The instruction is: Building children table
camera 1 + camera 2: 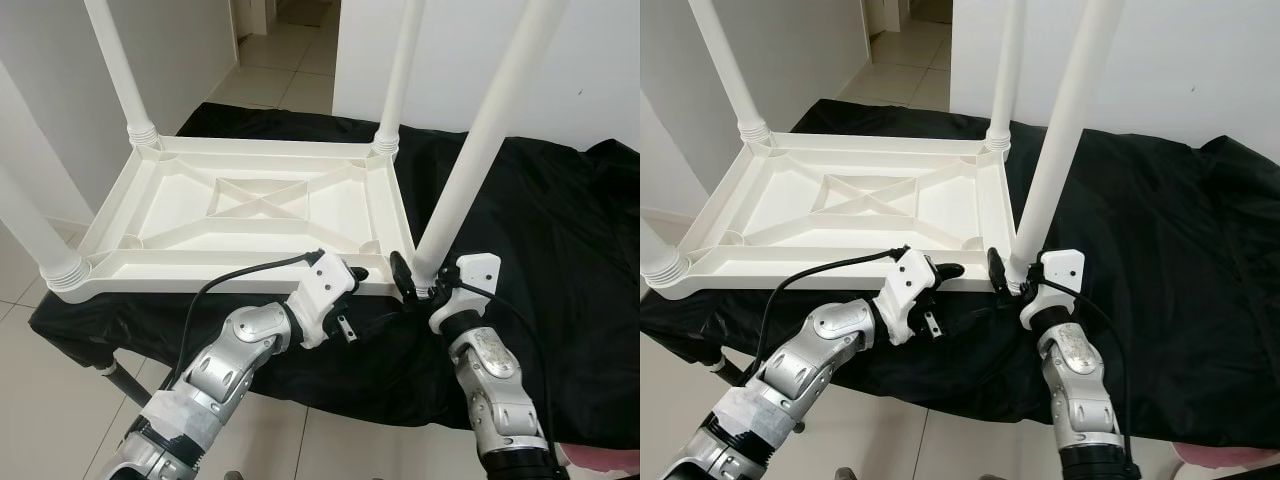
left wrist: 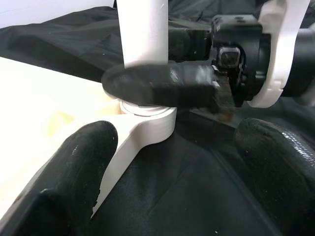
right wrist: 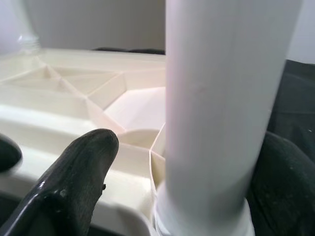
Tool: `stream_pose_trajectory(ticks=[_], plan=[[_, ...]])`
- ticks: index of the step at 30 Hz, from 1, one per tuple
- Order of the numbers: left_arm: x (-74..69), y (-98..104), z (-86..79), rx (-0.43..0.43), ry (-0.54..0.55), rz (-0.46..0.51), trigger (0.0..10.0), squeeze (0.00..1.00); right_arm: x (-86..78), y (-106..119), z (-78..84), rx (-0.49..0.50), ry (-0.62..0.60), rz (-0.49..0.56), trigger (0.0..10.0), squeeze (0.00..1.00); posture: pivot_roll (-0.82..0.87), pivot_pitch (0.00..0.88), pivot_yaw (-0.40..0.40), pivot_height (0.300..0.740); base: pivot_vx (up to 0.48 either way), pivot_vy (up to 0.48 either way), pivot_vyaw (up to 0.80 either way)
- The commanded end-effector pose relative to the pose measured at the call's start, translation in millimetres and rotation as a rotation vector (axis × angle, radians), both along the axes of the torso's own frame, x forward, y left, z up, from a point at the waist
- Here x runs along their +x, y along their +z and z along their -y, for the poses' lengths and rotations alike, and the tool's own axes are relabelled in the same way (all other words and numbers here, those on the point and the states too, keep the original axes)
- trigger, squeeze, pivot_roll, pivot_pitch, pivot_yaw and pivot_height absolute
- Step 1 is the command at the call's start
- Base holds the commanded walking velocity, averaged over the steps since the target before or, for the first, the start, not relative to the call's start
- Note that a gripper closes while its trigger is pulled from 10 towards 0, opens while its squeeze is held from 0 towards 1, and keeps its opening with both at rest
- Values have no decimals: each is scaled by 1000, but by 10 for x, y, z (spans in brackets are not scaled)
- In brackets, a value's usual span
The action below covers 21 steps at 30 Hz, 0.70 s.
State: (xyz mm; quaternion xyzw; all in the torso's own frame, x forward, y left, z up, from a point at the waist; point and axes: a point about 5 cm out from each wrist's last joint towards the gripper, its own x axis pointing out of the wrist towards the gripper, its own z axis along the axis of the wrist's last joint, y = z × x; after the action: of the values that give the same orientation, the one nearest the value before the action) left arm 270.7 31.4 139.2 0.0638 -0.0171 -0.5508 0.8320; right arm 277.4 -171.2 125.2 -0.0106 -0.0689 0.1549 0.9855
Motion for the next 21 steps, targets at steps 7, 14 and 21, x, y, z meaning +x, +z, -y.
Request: stream_pose_trajectory(ticks=[7,14,21], plan=[[-76,-4,36,14,-99,2,10000,0,192,7,121,-72,166,-16,10000,0,-75,0,-17,740,0,0,0],[-67,3,41,14,-99,3,10000,0,381,9,133,-128,227,-31,0,0,-75,0,-5,740,0,0,0],[5,57,36,13,-92,20,10000,0,397,-65,146,-127,258,-53,0,0,-73,0,-6,740,0,0,0]])
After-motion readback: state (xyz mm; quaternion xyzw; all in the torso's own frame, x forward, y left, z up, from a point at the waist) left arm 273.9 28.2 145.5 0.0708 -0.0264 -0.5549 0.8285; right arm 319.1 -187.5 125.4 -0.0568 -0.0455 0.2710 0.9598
